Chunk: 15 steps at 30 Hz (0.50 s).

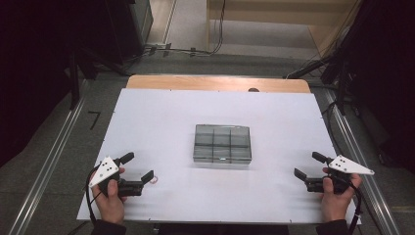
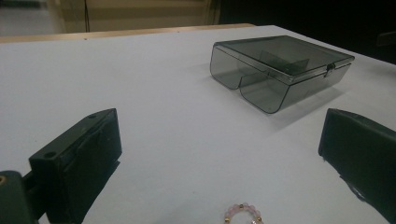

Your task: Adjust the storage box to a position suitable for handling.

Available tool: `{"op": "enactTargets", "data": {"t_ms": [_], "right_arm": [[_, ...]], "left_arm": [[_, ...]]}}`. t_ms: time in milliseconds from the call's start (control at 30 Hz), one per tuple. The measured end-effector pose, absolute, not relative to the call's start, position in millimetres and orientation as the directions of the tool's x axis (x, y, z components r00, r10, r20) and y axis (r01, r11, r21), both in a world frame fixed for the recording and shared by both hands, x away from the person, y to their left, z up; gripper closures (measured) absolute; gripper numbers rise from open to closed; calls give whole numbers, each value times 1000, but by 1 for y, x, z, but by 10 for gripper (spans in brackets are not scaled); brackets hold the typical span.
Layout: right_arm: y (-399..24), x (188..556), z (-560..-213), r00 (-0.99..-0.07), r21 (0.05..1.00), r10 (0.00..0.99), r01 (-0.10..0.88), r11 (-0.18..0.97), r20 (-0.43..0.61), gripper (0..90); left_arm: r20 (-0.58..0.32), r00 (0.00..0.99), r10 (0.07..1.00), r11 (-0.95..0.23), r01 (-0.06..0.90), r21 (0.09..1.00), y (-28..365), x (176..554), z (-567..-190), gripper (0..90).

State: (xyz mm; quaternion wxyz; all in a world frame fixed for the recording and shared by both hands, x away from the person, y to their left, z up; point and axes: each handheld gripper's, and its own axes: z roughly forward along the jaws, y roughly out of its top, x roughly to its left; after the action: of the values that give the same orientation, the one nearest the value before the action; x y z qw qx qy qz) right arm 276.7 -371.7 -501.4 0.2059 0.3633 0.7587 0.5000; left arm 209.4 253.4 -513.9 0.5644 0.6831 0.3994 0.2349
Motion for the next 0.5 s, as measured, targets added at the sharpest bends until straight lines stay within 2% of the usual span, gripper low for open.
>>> {"op": "enactTargets", "data": {"t_ms": [300, 500], "right_arm": [[-367, 280, -495, -664, 906, 745, 351, 236, 63, 0], [-350, 282, -477, -687, 910, 724, 340, 239, 66, 0]], "left_arm": [[-126, 578, 806, -45, 273, 961, 253, 208, -514, 0], [-151, 612, 777, -27, 272, 962, 254, 209, -514, 0]]}}
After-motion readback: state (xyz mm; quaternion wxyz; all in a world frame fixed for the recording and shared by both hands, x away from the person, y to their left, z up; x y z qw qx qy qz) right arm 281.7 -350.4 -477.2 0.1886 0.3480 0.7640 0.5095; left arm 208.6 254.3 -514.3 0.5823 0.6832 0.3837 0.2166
